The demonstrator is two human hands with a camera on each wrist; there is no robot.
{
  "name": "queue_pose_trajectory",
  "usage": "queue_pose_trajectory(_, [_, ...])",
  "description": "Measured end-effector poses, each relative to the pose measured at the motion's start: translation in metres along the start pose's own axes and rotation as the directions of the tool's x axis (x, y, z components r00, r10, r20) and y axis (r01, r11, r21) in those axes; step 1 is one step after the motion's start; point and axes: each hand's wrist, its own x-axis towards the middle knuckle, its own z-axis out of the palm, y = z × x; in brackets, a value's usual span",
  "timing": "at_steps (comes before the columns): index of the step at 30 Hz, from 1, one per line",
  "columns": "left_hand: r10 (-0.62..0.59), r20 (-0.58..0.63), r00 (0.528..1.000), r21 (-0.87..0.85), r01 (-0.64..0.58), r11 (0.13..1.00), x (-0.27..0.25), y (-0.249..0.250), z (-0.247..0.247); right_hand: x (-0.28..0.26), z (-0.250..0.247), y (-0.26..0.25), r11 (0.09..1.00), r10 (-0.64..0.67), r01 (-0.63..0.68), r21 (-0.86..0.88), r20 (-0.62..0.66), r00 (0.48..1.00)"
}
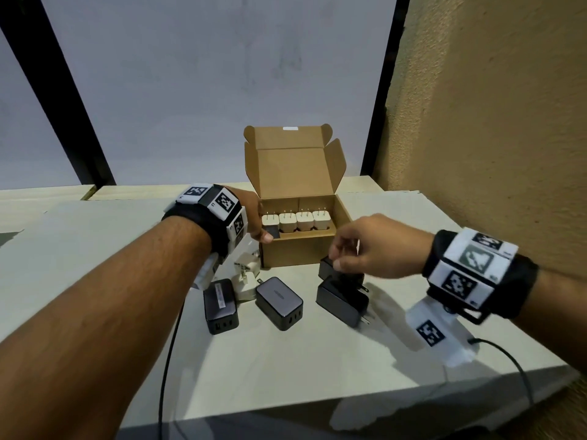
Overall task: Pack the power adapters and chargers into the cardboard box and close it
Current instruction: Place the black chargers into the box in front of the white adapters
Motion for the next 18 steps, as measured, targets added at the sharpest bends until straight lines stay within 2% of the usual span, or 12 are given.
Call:
queue_pose_trajectory(3, [-0.006,0.007,1.0,0.001,0.006,1.0,-0.003,0.002,-0.002,-0.016,0.017,0.002,0.989,0.069,-0.052,-0.139,0.12,0.99])
queue_pose_trajectory(6, [-0.022,0.011,1.0,0.013,0.022,1.0,-0.005,0.005,-0.003,-0.024,0.03,0.003,0.978,0.114,-0.088,-0.188,0.13,0.985])
queue_pose_trajectory(12, [-0.02,0.012,1.0,0.027,0.02,0.999,-0.008,0.006,-0.003,-0.028,0.019,-0.009,0.993,0.056,-0.047,-0.105,0.077,0.995])
queue_pose_trajectory(16, [-0.02,0.005,1.0,0.001,0.02,1.0,-0.007,0.004,-0.002,-0.014,-0.01,-0.013,0.999,0.052,-0.051,0.008,-0.079,0.996])
queue_pose_trajectory(18, [-0.015,0.008,1.0,-0.006,0.015,1.0,-0.005,0.003,-0.002,0.003,-0.023,-0.011,0.989,0.065,-0.046,0.137,-0.14,0.988])
